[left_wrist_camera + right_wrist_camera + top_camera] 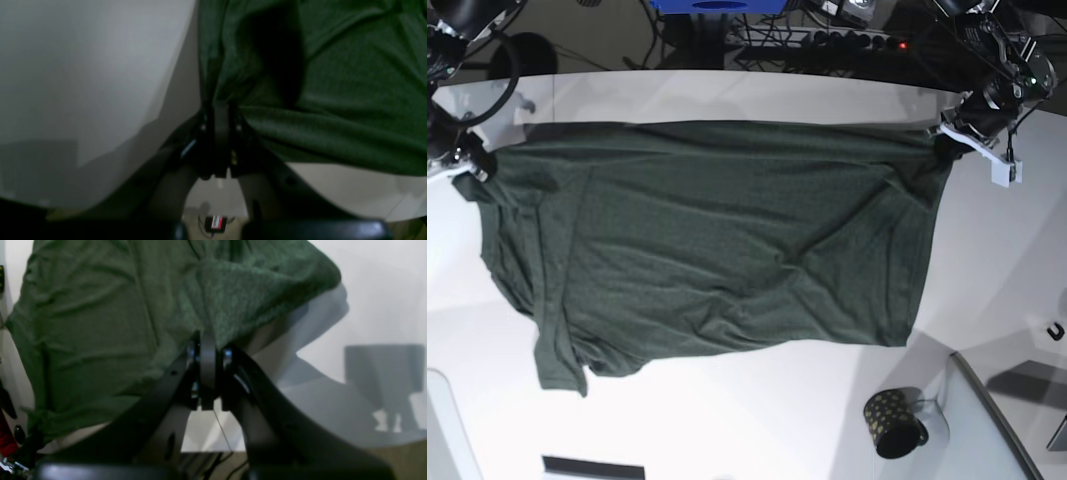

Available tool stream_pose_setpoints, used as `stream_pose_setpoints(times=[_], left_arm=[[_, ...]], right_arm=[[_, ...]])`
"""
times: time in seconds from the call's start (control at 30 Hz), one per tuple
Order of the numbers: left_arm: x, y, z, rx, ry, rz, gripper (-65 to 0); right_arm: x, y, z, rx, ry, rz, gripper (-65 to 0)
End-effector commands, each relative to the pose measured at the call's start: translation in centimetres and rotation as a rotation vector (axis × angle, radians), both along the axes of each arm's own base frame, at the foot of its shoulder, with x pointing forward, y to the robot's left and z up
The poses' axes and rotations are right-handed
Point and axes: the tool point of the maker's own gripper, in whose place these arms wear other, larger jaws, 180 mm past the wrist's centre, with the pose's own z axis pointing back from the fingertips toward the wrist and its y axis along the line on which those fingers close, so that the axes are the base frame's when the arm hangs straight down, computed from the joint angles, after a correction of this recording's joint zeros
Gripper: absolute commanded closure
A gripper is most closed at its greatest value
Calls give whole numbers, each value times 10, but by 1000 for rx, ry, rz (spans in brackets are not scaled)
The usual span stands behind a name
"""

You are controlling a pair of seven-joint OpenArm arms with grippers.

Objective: Layout the t-shirt on the table in an organized manner, then fold the t-shirt properly
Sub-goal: 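Lift both held corners and drag the shirt away from its hem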

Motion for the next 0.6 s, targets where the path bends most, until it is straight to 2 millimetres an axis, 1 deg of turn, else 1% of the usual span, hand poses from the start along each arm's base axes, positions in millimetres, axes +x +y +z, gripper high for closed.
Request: stream_pose_setpoints(times=[0.0,0.17,0.3,0.47,0.5,0.57], left_arm=[[2,7,7,14,-27,5,0],[-14,3,-1,9,7,7,0],[-17,3,-2,9,13,8,0],[-13,4,1,13,3,6,0],[-12,5,2,14,0,6,0],[-9,5,6,22,-11,3,0]], right_arm=[[1,-10,7,-22,-19,-15,-3],[-10,-5,-1,-9,8,-17,-2],[-18,-3,-5,-3,22,-14,-2],[-13,-3,-2,-7,10,-11,-2],[-7,-4,1,-10,-3,-12,-2],[-4,-6,4,-14,-12,-11,-2]])
